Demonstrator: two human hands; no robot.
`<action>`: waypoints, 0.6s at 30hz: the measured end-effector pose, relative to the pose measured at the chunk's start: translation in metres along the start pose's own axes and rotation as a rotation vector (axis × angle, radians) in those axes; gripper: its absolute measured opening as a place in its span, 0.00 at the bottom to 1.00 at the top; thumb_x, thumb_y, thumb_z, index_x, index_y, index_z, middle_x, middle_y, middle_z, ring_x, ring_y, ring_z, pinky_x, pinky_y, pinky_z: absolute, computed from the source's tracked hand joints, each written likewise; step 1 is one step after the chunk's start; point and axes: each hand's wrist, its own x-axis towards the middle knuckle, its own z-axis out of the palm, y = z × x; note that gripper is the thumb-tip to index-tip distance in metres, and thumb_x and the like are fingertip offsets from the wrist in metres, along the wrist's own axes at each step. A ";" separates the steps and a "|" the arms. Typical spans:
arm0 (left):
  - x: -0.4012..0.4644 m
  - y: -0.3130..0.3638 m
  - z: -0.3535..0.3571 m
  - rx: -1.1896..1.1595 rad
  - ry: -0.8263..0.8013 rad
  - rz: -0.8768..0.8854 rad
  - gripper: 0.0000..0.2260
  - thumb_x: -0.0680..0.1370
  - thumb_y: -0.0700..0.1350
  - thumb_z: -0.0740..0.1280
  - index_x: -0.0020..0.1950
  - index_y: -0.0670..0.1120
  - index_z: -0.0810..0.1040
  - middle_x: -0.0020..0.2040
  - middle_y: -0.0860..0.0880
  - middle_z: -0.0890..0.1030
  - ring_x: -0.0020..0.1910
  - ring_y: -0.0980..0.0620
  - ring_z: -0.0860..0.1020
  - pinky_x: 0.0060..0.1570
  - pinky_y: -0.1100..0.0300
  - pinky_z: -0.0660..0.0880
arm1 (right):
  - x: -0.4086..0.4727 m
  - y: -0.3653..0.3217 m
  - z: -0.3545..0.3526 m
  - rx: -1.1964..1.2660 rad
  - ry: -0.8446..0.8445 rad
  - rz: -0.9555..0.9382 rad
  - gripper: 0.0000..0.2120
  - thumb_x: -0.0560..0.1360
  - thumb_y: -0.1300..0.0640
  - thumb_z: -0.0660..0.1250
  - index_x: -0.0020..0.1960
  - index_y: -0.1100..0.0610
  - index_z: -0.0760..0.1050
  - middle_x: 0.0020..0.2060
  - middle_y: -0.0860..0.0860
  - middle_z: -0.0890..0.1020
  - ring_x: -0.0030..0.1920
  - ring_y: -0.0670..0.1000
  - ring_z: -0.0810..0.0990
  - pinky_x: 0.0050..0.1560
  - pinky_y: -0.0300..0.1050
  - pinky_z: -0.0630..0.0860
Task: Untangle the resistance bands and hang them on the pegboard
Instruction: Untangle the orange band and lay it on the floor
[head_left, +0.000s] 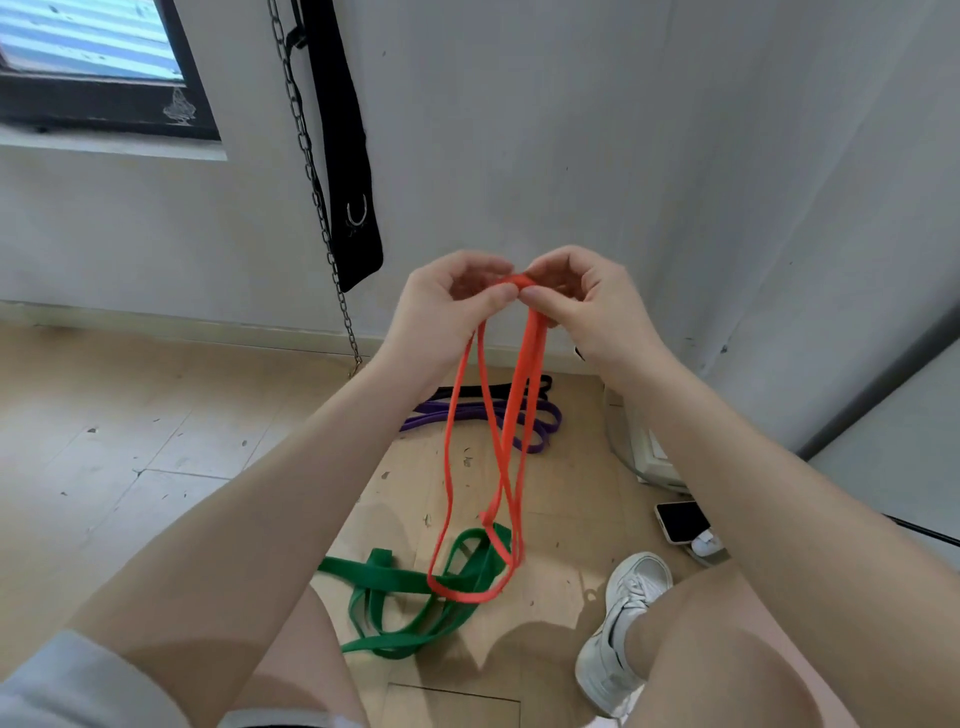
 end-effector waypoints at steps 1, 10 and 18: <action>0.001 0.001 -0.001 -0.017 0.011 0.009 0.08 0.74 0.39 0.69 0.51 0.50 0.78 0.42 0.51 0.82 0.42 0.60 0.79 0.47 0.68 0.77 | 0.001 -0.003 -0.002 0.020 0.013 -0.005 0.08 0.73 0.63 0.69 0.42 0.50 0.75 0.36 0.45 0.80 0.35 0.39 0.78 0.38 0.34 0.74; -0.002 0.006 -0.008 -0.043 -0.004 0.042 0.08 0.75 0.37 0.68 0.47 0.50 0.80 0.43 0.48 0.82 0.45 0.51 0.81 0.49 0.55 0.80 | 0.006 -0.017 -0.004 0.084 0.008 -0.010 0.05 0.74 0.64 0.68 0.44 0.55 0.78 0.38 0.50 0.81 0.37 0.43 0.78 0.37 0.33 0.73; 0.002 0.010 0.000 -0.111 0.120 0.027 0.06 0.75 0.37 0.68 0.47 0.46 0.81 0.45 0.46 0.82 0.44 0.50 0.83 0.48 0.55 0.80 | 0.011 -0.021 0.008 0.315 0.001 0.069 0.06 0.75 0.67 0.66 0.43 0.57 0.73 0.38 0.52 0.78 0.34 0.46 0.81 0.43 0.46 0.82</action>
